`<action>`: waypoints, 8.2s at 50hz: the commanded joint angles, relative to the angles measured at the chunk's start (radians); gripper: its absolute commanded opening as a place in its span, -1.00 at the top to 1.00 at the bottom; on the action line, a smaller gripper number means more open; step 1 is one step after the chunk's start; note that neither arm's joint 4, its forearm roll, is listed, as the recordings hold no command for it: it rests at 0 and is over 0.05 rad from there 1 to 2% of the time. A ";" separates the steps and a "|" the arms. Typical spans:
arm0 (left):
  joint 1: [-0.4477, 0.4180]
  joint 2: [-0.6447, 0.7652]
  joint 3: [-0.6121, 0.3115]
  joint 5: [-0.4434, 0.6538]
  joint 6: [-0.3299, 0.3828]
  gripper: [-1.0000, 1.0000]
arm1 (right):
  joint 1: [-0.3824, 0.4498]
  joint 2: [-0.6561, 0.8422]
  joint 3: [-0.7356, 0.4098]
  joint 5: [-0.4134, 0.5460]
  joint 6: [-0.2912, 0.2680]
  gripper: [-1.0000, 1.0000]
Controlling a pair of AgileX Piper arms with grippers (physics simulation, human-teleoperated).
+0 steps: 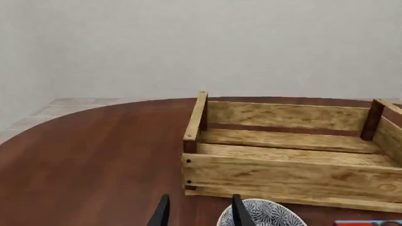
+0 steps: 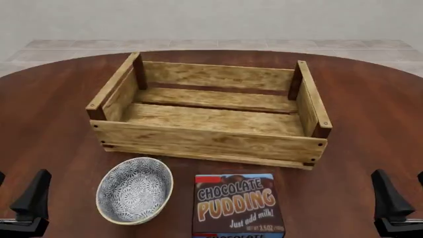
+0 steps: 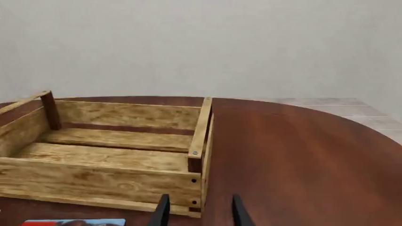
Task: Pick up the salad dressing and put it in the tray.
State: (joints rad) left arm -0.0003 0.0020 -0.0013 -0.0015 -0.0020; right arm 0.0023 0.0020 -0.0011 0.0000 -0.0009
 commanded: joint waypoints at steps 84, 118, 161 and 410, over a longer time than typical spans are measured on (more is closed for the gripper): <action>0.243 0.087 -0.478 0.473 0.010 -1.00 | 0.070 0.002 -0.006 0.008 0.021 -1.00; 0.385 0.065 -0.529 0.620 0.062 -1.00 | 0.057 0.005 -0.007 0.010 0.029 -1.00; 0.584 0.008 -0.448 0.670 0.169 -1.00 | 0.065 0.009 -0.006 0.015 0.015 -1.00; 0.450 0.147 -0.314 0.514 0.080 1.00 | 0.060 0.020 -0.006 0.018 -0.002 -1.00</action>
State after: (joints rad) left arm 0.5050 0.1654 -0.2419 0.4881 0.0550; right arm 0.0626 0.0216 -0.0054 0.0165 -0.0046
